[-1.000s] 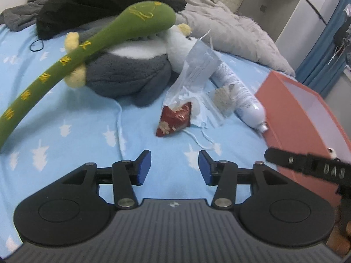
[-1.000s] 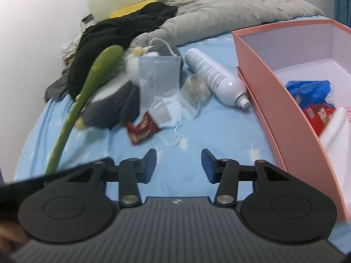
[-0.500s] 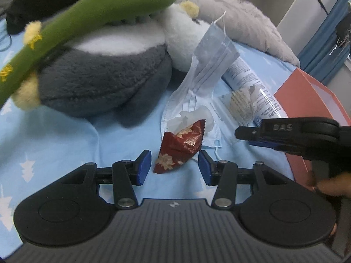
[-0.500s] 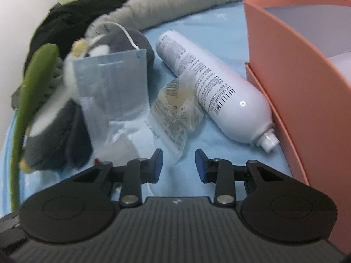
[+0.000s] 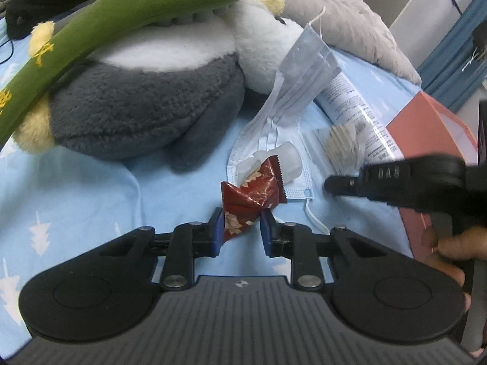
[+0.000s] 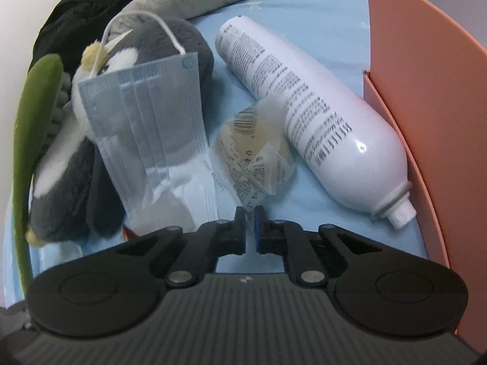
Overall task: Organize soft objects
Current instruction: 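Hold the wrapper in the left gripper while the right gripper reopens over the paper receipt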
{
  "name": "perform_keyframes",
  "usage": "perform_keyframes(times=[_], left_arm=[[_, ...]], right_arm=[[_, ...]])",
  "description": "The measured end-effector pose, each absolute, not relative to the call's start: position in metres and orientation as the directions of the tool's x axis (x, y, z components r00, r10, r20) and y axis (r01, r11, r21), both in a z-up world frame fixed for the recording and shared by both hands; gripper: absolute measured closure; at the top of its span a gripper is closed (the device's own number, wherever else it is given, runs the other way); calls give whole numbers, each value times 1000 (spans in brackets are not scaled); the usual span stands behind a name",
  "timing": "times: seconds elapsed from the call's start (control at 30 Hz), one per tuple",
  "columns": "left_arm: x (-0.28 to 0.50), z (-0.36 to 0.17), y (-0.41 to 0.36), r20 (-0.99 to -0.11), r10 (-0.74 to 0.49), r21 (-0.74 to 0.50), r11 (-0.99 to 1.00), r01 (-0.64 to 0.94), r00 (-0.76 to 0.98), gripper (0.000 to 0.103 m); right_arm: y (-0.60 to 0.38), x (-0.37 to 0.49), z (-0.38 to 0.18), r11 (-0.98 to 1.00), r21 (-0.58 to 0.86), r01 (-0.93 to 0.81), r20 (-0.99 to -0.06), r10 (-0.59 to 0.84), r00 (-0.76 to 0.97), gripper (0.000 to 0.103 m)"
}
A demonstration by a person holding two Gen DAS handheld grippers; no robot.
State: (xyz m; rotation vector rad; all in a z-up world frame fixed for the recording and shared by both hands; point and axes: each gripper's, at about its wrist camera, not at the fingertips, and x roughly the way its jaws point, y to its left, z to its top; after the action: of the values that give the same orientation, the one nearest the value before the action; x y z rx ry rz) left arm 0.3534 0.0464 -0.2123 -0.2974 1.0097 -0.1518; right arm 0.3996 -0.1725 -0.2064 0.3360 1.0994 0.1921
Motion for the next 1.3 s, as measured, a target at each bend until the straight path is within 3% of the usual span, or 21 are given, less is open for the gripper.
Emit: perform_keyframes(times=[0.7, 1.3], left_arm=[[243, -181, 31, -737, -190, -309, 948, -73, 649, 77], [162, -165, 17, -737, -149, -280, 955, -96, 660, 77]], right_arm=[[-186, 265, -196, 925, 377, -42, -763, 336, 552, 98], [-175, 172, -191, 876, 450, -173, -744, 475, 470, 94]])
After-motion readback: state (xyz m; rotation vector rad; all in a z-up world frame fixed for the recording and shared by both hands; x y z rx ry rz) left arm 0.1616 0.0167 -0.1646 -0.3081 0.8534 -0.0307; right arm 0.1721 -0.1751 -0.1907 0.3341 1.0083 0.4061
